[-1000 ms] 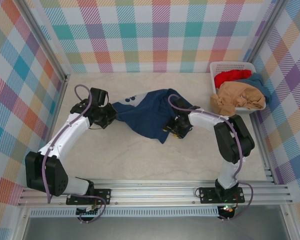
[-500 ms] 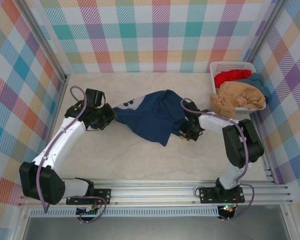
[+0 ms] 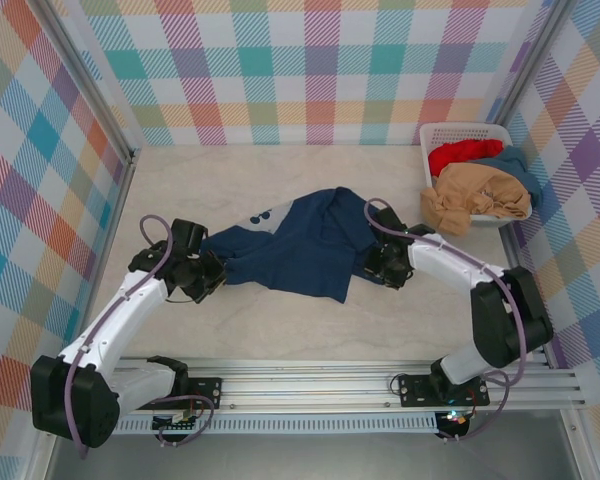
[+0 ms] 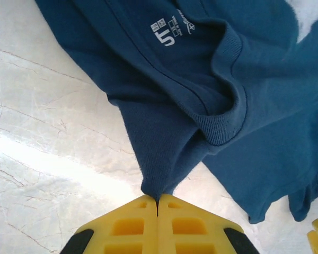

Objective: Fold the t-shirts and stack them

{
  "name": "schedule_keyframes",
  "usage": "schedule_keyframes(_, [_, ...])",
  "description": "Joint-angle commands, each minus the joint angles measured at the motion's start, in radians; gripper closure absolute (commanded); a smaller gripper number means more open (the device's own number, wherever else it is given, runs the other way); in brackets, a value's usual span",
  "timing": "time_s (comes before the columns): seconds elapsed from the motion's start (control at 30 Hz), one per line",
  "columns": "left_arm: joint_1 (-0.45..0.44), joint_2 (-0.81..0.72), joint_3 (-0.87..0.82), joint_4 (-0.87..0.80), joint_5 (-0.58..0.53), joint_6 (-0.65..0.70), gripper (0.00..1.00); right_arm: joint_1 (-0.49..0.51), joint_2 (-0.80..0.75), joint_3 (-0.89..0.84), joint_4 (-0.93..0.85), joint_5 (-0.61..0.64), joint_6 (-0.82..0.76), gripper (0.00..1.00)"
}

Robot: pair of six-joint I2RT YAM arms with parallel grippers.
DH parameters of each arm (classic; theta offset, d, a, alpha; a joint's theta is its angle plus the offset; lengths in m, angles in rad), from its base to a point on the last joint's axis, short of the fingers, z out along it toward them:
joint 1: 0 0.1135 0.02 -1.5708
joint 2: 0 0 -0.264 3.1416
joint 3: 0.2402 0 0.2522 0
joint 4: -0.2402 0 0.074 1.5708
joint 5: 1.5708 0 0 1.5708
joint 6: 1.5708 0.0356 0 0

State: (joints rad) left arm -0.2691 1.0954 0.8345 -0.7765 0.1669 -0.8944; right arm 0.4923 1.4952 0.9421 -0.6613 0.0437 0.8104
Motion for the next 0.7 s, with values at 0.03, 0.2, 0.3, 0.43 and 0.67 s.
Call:
schedule_keyframes(0.03, [-0.015,-0.012,0.001,0.0,0.013,-0.014,1.0,0.123,0.026,-0.013,0.056,-0.124,-0.006,0.45])
schedule_keyframes(0.2, [-0.016,-0.014,-0.008,0.0,0.019,-0.008,1.0,0.169,0.152,0.018,0.097,-0.165,0.049,0.45])
schedule_keyframes(0.3, [-0.016,-0.012,-0.006,-0.001,0.023,-0.002,1.0,0.167,0.215,0.033,0.123,-0.156,0.056,0.51])
schedule_keyframes(0.43, [-0.016,-0.013,-0.008,-0.004,0.024,0.006,1.0,0.167,0.27,0.077,0.125,-0.162,0.069,0.74])
schedule_keyframes(0.67, [-0.016,-0.038,-0.052,-0.012,0.023,0.012,1.0,0.145,0.236,0.305,0.099,-0.076,-0.011,1.0])
